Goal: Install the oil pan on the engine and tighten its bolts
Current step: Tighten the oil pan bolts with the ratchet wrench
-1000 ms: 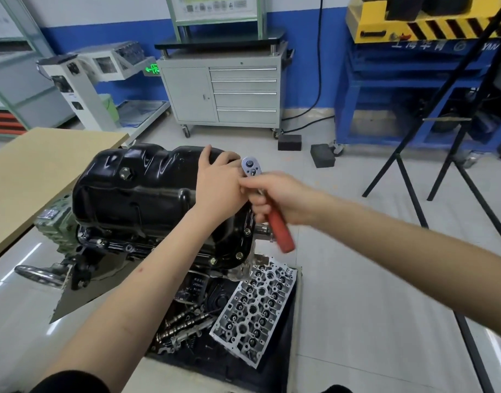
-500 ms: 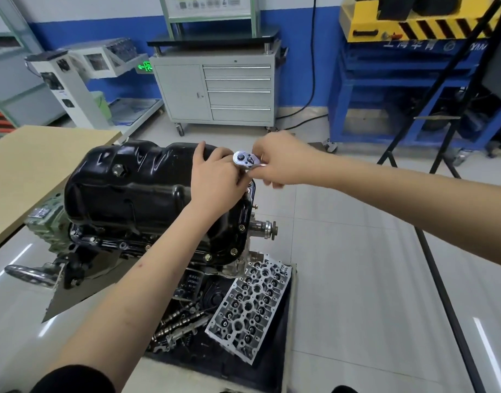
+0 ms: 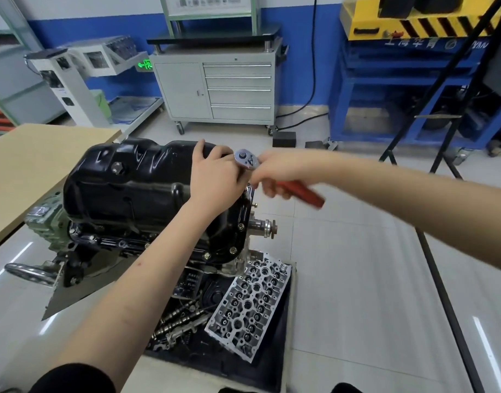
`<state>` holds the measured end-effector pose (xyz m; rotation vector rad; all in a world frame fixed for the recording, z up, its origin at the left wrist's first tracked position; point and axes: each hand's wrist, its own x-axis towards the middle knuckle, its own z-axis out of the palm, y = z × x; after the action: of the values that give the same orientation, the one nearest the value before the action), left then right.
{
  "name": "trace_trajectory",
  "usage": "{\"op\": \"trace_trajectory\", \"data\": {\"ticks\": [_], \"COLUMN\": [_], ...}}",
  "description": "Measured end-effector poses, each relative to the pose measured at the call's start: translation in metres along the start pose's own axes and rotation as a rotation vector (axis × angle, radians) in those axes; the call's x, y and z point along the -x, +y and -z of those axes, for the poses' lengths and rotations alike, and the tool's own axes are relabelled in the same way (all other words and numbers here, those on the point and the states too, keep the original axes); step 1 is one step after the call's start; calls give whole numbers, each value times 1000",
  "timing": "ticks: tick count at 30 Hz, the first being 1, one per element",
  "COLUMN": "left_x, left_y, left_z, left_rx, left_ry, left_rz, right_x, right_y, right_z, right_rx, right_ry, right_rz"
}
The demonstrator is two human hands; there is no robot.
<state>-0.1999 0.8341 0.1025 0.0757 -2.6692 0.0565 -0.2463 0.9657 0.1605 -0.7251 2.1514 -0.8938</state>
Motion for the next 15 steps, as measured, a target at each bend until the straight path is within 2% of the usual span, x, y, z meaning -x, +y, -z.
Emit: {"op": "trace_trajectory", "data": {"ticks": [1, 3, 5, 7, 10, 13, 14, 15], "left_x": [0, 0, -1, 0, 1, 0, -1, -1], "left_y": [1, 1, 0, 1, 2, 3, 3, 3], "left_z": [-1, -1, -1, -1, -1, -1, -2, -2], "left_rx": [-1, 5, 24, 30, 38, 28, 21, 15], "left_ry": [17, 41, 51, 49, 67, 73, 66, 53], "left_rz": [4, 9, 13, 16, 17, 33, 40, 46], "right_x": [0, -3, -7, -14, -19, -17, -15, -11], "right_y": [-3, -13, -21, -22, -15, -12, -11, -9], "right_z": [14, 32, 39, 40, 40, 37, 34, 27], "right_rx": [283, 666, 877, 981, 978, 933, 818, 589], "right_ry": [24, 85, 126, 165, 211, 213, 146, 48], "right_rz": [45, 183, 283, 344, 367, 305, 250, 177]}}
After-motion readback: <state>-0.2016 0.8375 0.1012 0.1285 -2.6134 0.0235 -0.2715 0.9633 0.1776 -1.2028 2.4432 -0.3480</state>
